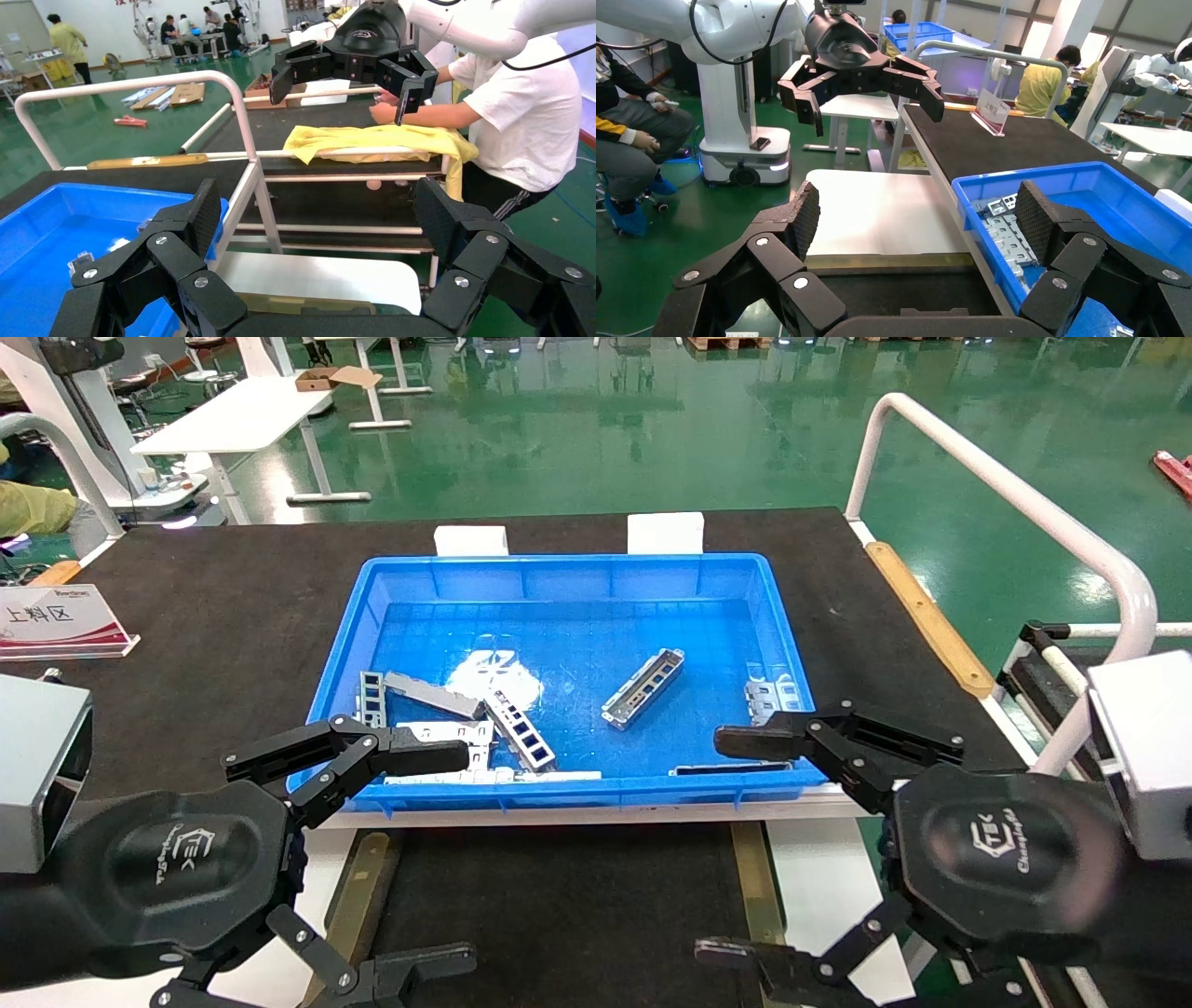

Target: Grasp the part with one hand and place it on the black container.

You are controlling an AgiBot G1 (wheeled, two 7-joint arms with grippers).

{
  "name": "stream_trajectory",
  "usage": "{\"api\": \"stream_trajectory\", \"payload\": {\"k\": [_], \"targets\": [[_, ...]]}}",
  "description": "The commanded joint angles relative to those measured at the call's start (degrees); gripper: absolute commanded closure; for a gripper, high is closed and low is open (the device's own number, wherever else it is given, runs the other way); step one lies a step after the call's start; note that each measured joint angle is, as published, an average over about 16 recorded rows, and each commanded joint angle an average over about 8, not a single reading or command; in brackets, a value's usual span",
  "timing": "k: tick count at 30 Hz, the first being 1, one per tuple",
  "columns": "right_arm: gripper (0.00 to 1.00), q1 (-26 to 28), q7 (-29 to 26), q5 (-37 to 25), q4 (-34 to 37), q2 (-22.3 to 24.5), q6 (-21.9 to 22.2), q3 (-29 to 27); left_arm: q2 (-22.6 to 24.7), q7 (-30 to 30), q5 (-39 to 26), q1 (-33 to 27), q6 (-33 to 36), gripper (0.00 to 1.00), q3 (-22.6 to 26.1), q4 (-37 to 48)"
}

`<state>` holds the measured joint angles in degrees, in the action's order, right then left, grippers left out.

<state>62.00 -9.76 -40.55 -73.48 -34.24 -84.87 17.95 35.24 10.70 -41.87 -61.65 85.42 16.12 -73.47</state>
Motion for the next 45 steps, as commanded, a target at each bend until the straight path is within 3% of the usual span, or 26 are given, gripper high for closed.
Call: {"api": "stream_trajectory", "payload": {"k": [1, 13, 26, 33, 45], "targets": [[0.00, 0.0, 0.0, 0.0, 0.0, 0.0, 0.0, 0.0, -0.1, 0.0, 0.0, 0.0, 0.0, 0.00, 0.0, 0.0], [0.00, 0.0, 0.0, 0.0, 0.0, 0.0, 0.0, 0.0, 4.5, -0.6, -3.3, -2.4, -2.3, 0.00, 2.1, 1.5], [0.00, 0.0, 0.0, 0.0, 0.0, 0.0, 0.0, 0.1, 15.1, -1.9, -15.3, -9.5, -9.7, 0.00, 8.2, 9.1], [0.00, 0.0, 0.0, 0.0, 0.1, 0.0, 0.0, 0.1, 22.5, -2.4, -22.5, -14.3, -13.3, 0.00, 12.5, 16.7], [0.00, 0.1, 0.1, 0.1, 0.1, 0.0, 0.0, 0.1, 36.8, -11.4, -30.4, -21.4, -24.9, 0.00, 15.5, 36.8]]}}
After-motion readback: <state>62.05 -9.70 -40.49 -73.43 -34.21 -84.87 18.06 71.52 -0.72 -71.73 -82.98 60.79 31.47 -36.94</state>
